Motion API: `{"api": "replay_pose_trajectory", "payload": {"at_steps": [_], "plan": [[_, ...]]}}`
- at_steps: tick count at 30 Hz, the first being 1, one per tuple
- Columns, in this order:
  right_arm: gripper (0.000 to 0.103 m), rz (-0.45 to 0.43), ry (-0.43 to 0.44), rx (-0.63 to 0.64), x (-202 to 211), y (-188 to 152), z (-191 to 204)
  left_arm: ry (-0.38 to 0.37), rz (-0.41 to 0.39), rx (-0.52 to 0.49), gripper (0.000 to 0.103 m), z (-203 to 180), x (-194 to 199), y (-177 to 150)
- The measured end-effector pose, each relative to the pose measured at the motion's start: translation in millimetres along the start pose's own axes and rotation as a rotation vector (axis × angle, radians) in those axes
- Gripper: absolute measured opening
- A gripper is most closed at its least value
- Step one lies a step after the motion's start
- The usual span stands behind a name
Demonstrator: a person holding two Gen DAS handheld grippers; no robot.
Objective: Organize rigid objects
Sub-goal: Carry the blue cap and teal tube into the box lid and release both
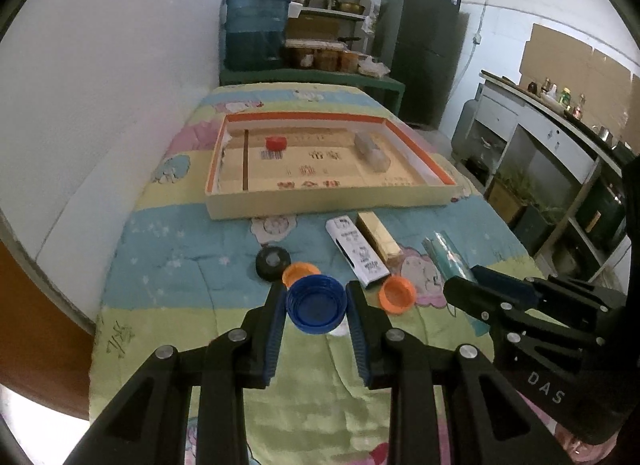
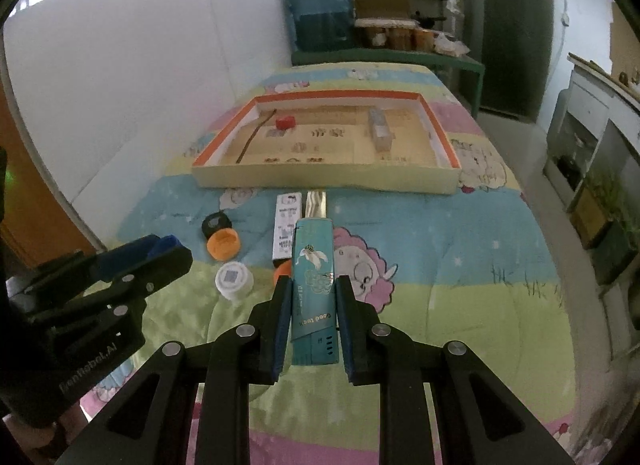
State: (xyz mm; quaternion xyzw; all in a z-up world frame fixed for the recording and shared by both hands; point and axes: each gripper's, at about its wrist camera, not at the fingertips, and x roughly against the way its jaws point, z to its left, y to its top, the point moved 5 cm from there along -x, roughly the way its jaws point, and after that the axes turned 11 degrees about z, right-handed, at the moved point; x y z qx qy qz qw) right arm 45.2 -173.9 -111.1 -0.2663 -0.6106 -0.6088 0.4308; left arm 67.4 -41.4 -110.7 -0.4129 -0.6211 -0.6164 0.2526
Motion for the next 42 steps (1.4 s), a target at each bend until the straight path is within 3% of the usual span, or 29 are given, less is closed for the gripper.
{"api": "replay_pose_trajectory", "payload": {"at_steps": [20,42], "plan": [[0.022,-0.041,-0.002,0.023,2,57,-13,0.015,-0.042,0.007,0.031,4,-1,61],[0.022,-0.059,0.032,0.045,-30,121,-26,0.042,-0.050,0.043,0.031,22,-38,131]]}}
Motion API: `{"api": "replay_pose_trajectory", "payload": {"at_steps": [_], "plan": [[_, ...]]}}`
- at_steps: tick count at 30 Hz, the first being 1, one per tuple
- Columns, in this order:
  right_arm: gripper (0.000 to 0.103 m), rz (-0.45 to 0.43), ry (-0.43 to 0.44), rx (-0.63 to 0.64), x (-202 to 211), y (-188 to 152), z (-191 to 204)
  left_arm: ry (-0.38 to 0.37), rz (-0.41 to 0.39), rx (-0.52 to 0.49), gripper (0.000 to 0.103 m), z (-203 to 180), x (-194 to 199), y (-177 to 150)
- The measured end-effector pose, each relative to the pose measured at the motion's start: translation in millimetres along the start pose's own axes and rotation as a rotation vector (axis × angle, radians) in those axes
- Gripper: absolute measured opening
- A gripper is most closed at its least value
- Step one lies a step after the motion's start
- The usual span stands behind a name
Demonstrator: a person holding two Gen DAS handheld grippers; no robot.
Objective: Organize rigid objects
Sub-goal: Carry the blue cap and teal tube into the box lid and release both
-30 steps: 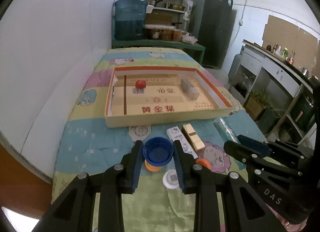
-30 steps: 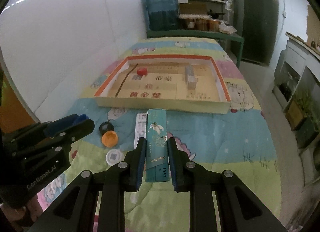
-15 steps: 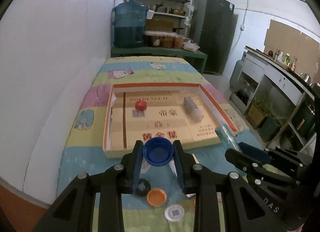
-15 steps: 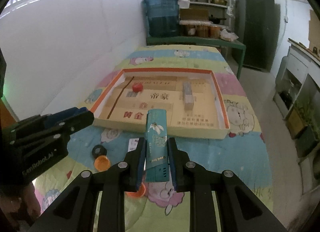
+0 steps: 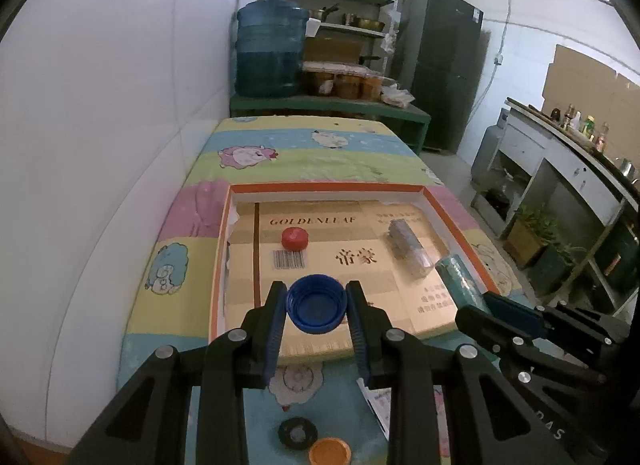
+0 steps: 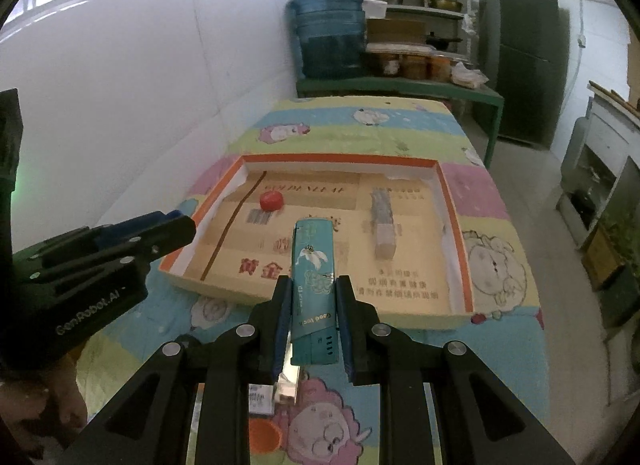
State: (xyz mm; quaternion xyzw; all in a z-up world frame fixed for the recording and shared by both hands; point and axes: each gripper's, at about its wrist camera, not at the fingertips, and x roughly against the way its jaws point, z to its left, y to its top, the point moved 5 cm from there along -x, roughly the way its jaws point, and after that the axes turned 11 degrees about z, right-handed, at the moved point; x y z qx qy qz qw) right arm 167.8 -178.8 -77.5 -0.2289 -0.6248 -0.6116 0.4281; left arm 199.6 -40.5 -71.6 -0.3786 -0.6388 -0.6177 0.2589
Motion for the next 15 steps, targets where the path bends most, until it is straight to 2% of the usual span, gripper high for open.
{"api": "replay_pose_trajectory", "payload": {"at_steps": [15], "plan": [[0.022,0.007,0.029,0.012,-28,31,-10,0.022,0.020,0.018,0.031,8,-33,25]]}}
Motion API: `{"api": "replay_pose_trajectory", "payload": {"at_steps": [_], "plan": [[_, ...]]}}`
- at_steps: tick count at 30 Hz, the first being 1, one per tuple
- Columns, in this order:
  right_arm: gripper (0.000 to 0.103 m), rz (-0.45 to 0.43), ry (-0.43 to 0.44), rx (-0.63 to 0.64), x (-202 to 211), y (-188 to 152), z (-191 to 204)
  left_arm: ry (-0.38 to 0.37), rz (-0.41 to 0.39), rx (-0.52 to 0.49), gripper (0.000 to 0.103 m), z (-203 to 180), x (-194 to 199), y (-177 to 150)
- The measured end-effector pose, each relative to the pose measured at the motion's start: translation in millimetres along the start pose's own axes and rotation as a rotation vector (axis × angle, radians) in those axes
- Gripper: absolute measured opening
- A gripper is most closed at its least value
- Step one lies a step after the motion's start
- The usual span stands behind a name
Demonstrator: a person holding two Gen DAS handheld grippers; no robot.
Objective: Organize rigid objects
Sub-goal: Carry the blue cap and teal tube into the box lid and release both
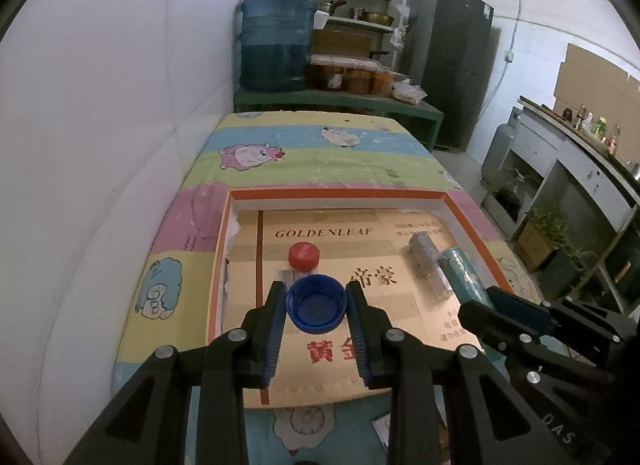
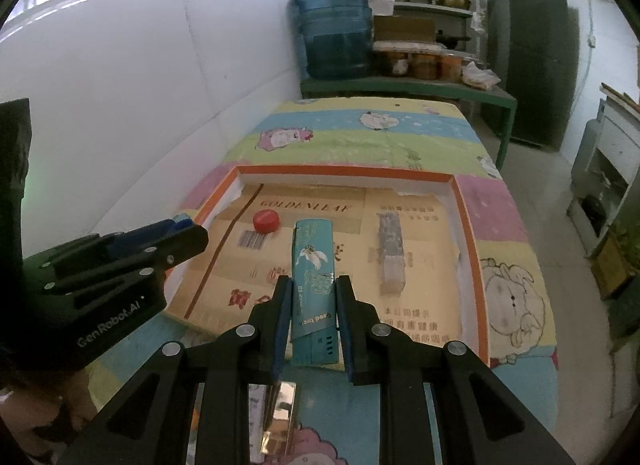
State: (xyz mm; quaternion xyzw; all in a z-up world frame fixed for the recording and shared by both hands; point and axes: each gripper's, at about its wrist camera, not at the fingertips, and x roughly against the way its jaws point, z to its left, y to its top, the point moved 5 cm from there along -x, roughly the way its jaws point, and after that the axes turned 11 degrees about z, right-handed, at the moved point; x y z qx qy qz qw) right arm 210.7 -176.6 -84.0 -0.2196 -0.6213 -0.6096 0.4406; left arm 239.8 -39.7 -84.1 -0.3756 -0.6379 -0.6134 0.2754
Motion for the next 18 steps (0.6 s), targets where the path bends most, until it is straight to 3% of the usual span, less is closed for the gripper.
{"api": "replay_pose_trajectory", "payload": {"at_steps": [18], "plan": [[0.022,0.046,0.013,0.011,-39,23,-6,0.024,0.059,0.033,0.031,19,-50,15]]}}
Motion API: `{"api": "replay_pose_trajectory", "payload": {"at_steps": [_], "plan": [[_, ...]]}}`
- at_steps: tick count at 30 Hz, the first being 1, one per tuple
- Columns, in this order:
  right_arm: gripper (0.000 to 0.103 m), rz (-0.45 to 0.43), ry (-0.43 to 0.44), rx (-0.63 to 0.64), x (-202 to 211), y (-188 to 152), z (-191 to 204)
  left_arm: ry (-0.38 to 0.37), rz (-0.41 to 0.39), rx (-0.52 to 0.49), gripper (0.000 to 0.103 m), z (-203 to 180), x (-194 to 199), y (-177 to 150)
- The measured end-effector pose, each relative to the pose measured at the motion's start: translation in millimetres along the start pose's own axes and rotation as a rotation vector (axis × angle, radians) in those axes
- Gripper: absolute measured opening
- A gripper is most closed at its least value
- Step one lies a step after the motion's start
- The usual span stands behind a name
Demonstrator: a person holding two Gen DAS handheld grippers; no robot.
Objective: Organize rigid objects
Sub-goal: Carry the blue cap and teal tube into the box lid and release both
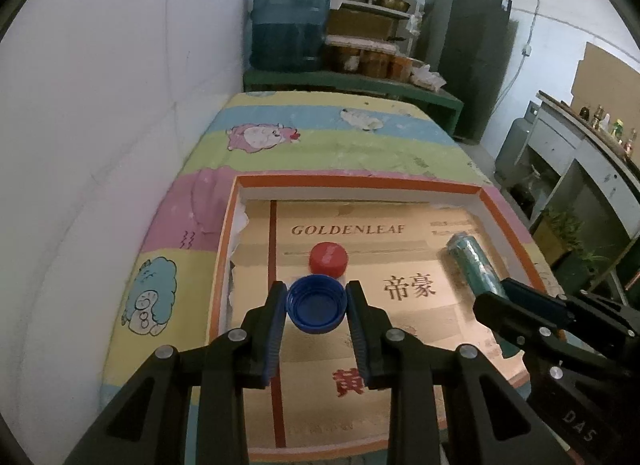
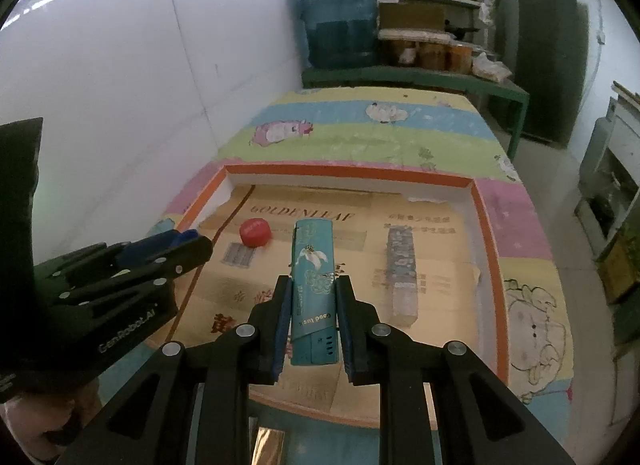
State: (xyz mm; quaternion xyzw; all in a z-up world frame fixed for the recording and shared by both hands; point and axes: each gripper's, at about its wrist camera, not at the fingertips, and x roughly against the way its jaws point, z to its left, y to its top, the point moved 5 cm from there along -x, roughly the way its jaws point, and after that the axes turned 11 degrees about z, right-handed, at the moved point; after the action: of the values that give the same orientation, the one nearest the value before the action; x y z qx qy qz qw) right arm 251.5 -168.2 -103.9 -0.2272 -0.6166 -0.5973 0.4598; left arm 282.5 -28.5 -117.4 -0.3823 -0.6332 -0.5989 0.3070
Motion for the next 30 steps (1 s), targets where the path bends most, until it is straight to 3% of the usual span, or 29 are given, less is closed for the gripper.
{"api": "replay_pose_trajectory", "payload": {"at_steps": [11,24,30], "plan": [[0.022,0.057,0.011,-0.002,-29,0,-3,0.004,0.053,0.018,0.031,12,-32,-4],[0.023,0.101,0.004,-0.001,-49,-4,-5,-0.012,0.079,0.027,0.031,15,-44,-4],[0.023,0.116,-0.005,0.002,-55,-7,-5,0.018,0.085,0.008,0.031,12,-45,-6]]}}
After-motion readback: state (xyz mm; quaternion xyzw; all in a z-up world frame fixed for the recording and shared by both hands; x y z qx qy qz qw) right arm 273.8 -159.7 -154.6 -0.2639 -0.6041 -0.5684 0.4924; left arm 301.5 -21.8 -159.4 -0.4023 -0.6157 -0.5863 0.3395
